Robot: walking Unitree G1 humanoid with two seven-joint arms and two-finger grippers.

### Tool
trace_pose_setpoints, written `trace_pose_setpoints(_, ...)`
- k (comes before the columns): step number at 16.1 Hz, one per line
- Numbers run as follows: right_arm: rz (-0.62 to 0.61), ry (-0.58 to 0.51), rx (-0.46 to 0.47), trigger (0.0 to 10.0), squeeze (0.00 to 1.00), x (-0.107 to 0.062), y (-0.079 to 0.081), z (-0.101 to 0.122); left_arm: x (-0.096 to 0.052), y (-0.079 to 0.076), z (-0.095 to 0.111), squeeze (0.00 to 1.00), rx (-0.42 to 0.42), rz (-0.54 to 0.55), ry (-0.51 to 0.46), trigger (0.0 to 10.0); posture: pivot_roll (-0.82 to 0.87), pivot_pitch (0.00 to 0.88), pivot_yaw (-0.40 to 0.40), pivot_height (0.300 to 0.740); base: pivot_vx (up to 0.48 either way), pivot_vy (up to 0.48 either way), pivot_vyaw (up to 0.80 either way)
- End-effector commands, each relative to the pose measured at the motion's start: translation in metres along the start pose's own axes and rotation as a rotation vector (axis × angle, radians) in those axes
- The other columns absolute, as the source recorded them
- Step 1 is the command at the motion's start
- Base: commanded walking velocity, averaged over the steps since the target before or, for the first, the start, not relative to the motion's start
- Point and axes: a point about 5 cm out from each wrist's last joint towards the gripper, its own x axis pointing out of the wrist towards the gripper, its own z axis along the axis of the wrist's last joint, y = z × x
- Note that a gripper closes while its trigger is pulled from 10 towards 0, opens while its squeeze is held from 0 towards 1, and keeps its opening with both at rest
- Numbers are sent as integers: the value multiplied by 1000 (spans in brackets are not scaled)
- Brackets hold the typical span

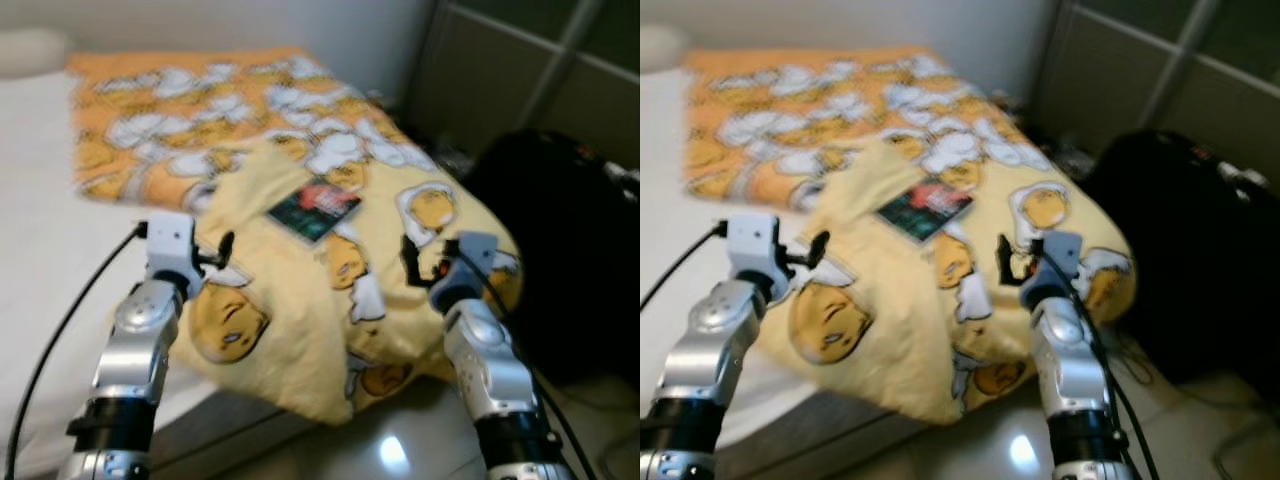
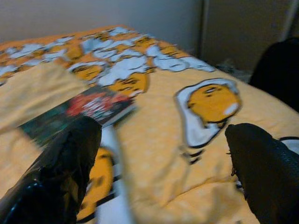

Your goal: Clean up the room

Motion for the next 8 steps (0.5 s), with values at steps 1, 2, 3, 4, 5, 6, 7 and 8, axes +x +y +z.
trace_pose_setpoints(1, -36, -4, -9, 10000, 0, 0, -13, 4, 3, -11, 4, 475, -5, -38, -18, 10000, 0, 0, -49, 740, 390, 0, -800)
trace_pose_setpoints(2, -34, -4, -11, 10000, 0, 0, -13, 4, 3, -11, 4, 471, -4, -38, -17, 10000, 0, 0, -49, 740, 390, 0, -800)
trace_pose_setpoints(3, -33, -3, -13, 10000, 0, 0, -13, 4, 3, -12, 4, 475, -4, -39, -17, 10000, 0, 0, -49, 740, 390, 0, -800)
trace_pose_setpoints(4, -31, -5, -19, 10000, 0, -1, -12, 3, 3, -12, 4, 478, -4, -39, -17, 10000, 0, 0, -49, 740, 390, 0, 0)
trace_pose_setpoints(5, -28, -4, -24, 10000, 0, -1, -11, 2, 3, -12, 3, 475, -5, -39, -16, 10000, 1, 0, -51, 740, 390, 0, 0)
trace_pose_setpoints(6, -26, -3, -24, 10000, 0, -2, -11, 2, 3, -12, 3, 475, -5, -39, -16, 10000, 1, 0, -51, 740, 390, 0, 0)
trace_pose_setpoints(7, -24, -2, -25, 10000, 0, -2, -10, 2, 3, -12, 3, 478, -6, -40, -16, 10000, 0, 0, -50, 740, 390, 0, 0)
trace_pose_setpoints(8, -21, 0, -29, 10000, 0, -2, -10, 1, 3, -12, 2, 478, -6, -40, -15, 10000, 0, 0, -50, 740, 386, 0, 0)
